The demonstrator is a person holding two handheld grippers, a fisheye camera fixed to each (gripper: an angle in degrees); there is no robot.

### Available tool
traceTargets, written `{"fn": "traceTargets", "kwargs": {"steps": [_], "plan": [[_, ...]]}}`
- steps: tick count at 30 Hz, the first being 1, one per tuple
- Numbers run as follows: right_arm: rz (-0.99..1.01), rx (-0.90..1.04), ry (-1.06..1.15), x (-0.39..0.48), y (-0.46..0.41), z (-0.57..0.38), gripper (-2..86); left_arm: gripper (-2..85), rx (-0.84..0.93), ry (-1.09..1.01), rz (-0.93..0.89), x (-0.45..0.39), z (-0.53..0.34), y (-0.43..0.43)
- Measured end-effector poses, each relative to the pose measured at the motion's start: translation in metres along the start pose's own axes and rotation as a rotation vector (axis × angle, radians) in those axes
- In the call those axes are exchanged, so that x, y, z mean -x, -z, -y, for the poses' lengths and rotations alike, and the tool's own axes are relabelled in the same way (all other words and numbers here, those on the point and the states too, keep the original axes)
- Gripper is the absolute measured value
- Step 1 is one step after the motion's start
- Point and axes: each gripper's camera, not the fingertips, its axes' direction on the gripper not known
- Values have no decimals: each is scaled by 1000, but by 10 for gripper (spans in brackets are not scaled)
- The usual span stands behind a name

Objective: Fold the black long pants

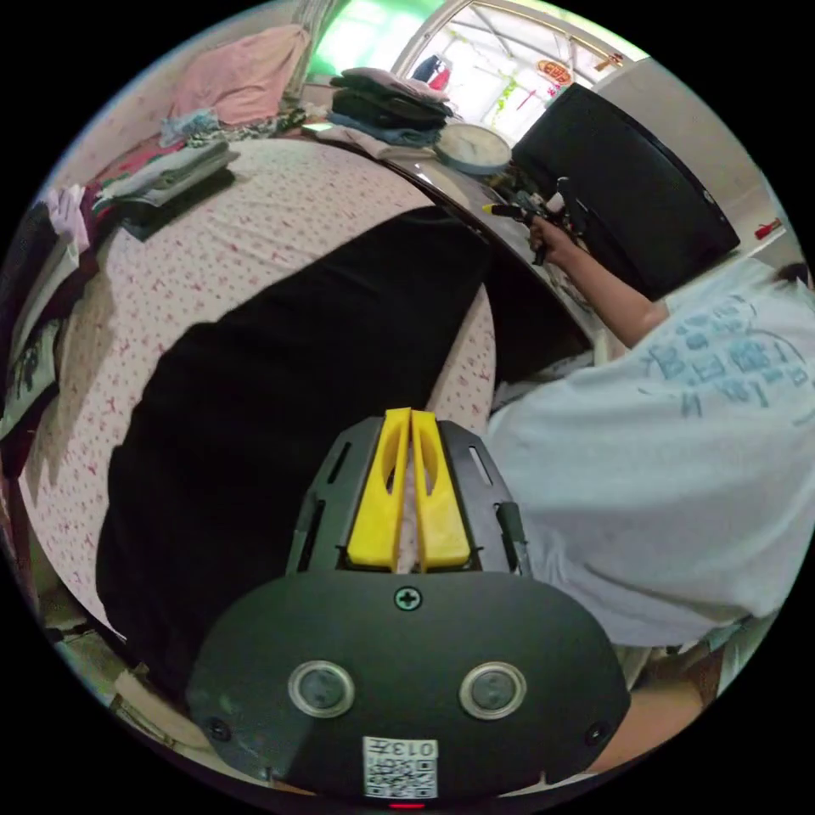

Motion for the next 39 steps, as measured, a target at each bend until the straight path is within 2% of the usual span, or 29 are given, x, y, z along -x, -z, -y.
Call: {"fn": "traceTargets", "kwargs": {"steps": [4,7,9,11,14,18,21,24,27,30,33,36,39], "plan": [[65,115,-1,-3,-46,41,101,-4,8,-61,10,10,71,-50],[162,204,0,-7,-68,56,37,-3,73,-198,22,0,118,-93],[108,172,106,7,-59,60,25,-3,94,-254,17,-5,141,-114],[77,44,340,34,-28,55,17,-3,100,-272,5,-6,159,-133],[168,35,517,52,-7,45,12,-4,146,-289,84,-4,180,-160],[187,130,556,55,-21,47,10,-4,187,-273,97,5,193,-183],[162,144,470,47,-41,63,9,-4,205,-238,73,18,199,-195],[-3,235,341,31,-72,84,8,-4,175,-162,8,34,202,-202],[-12,224,235,13,-77,104,6,-4,115,-126,-19,45,198,-207],[11,203,242,14,-71,116,7,-4,81,-69,-56,55,198,-213],[107,107,293,20,-47,121,9,-4,92,-112,-13,50,208,-212],[262,16,471,44,-12,117,11,-4,-71,-147,72,43,220,-189],[386,71,623,87,-1,105,13,-3,-243,-63,106,52,239,-170]]}}
